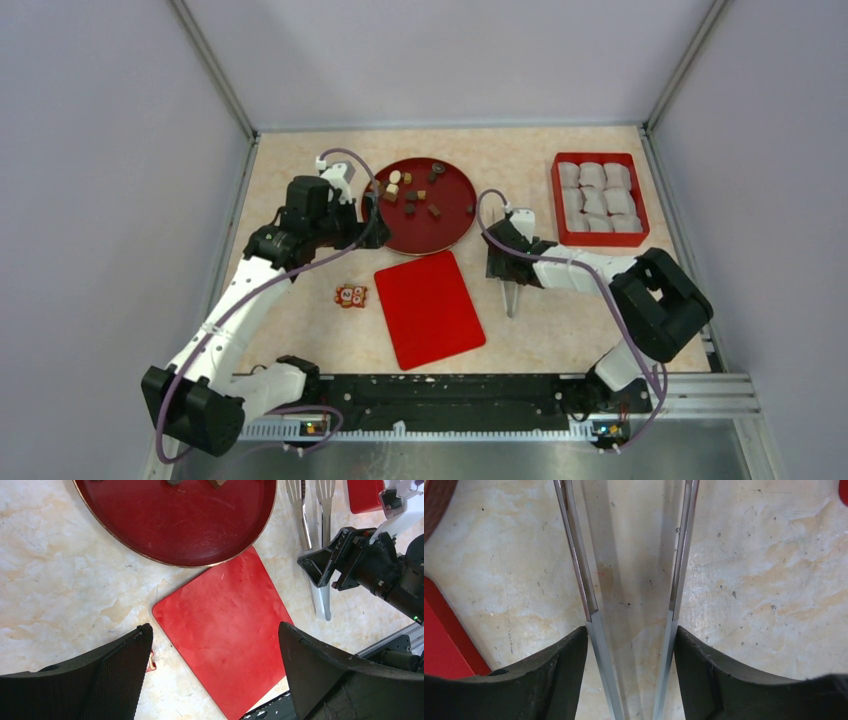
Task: Pack the chocolate
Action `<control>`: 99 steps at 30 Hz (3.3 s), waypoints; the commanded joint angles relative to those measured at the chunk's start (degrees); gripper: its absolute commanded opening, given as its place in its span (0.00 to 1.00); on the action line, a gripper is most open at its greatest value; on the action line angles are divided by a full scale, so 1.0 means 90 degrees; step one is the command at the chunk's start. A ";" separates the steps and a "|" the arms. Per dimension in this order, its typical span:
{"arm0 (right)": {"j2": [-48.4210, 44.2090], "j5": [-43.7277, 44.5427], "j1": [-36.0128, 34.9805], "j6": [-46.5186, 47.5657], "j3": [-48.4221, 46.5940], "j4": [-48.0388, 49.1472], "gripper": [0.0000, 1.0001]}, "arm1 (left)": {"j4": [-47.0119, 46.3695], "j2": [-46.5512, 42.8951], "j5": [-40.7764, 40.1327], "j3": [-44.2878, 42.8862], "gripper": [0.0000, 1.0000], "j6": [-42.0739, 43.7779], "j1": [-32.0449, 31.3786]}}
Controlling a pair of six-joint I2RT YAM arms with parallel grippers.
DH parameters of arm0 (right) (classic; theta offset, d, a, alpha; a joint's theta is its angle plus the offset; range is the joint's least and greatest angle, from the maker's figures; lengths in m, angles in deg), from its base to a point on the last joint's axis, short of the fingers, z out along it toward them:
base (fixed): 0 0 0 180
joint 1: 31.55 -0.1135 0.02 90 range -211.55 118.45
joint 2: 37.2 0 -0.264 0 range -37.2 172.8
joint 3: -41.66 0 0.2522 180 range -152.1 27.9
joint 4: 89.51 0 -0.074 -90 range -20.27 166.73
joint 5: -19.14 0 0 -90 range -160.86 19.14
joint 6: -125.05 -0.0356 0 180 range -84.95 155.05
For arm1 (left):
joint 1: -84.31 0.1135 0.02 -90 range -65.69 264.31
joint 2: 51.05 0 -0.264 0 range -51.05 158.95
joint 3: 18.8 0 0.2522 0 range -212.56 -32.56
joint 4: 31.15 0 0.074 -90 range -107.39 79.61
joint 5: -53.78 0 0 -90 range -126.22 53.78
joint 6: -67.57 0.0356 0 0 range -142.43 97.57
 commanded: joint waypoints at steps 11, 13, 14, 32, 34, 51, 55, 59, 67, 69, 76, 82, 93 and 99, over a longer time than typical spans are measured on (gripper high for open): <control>-0.0058 -0.0059 -0.0054 0.0188 -0.0180 -0.0344 0.76 | -0.0076 -0.0179 0.0293 0.0203 0.99 0.0102 -0.0003; -0.0104 0.0005 -0.0068 0.0231 -0.0232 -0.0493 0.77 | -0.0101 -0.0159 0.0361 0.0220 0.99 0.0108 -0.0003; -0.0124 0.0039 -0.0073 0.0251 -0.0224 -0.0529 0.77 | -0.0120 -0.0138 0.0390 0.0219 0.99 0.0116 -0.0001; -0.0373 -0.0152 -0.0073 0.1041 -0.0658 -0.0834 0.00 | -0.0150 -0.0187 0.0733 0.0394 0.99 0.0212 0.0001; -0.0576 -0.0158 -0.0065 0.1086 -0.0620 -0.0939 0.00 | -0.0318 -0.0287 0.0775 0.0511 0.99 0.0193 -0.0001; -0.1425 -0.1102 -0.0063 0.1412 -0.1839 -0.1926 0.00 | -0.0250 -0.0493 0.0073 0.0529 0.99 -0.0225 0.0016; -0.1417 -0.1395 -0.0063 0.1597 -0.2226 -0.2119 0.00 | -0.0152 -0.0818 -0.0358 0.0384 0.99 -0.0306 0.0007; -0.1169 -0.2123 -0.0068 0.2305 -0.2783 -0.2461 0.00 | -0.0036 -0.0786 -0.0944 0.0300 0.99 -0.0573 0.0016; -0.0345 -0.2397 -0.0179 0.2824 -0.3577 -0.3096 0.00 | 0.0035 -0.0529 -0.0868 0.0383 0.99 -0.0826 0.0084; -0.0155 -0.2270 -0.0189 0.2844 -0.3754 -0.3182 0.00 | 0.0049 -0.0549 -0.0885 0.0396 0.99 -0.0838 0.0094; 0.0230 -0.1459 -0.0317 0.2841 -0.4085 -0.3306 0.07 | 0.0059 -0.0616 -0.1013 0.0516 0.99 -0.0821 0.0152; 0.0382 -0.1393 -0.0359 0.2815 -0.4139 -0.3064 0.15 | 0.0005 -0.0581 -0.1139 0.0600 0.99 -0.0790 0.0191; 0.0705 -0.1278 -0.0386 0.2855 -0.4353 -0.2985 0.28 | -0.0257 -0.0404 -0.1262 0.0749 0.99 -0.0755 0.0290; 0.0889 -0.1331 -0.0379 0.2903 -0.4623 -0.3002 0.29 | -0.0311 -0.0366 -0.1661 0.0715 0.99 -0.0618 0.0300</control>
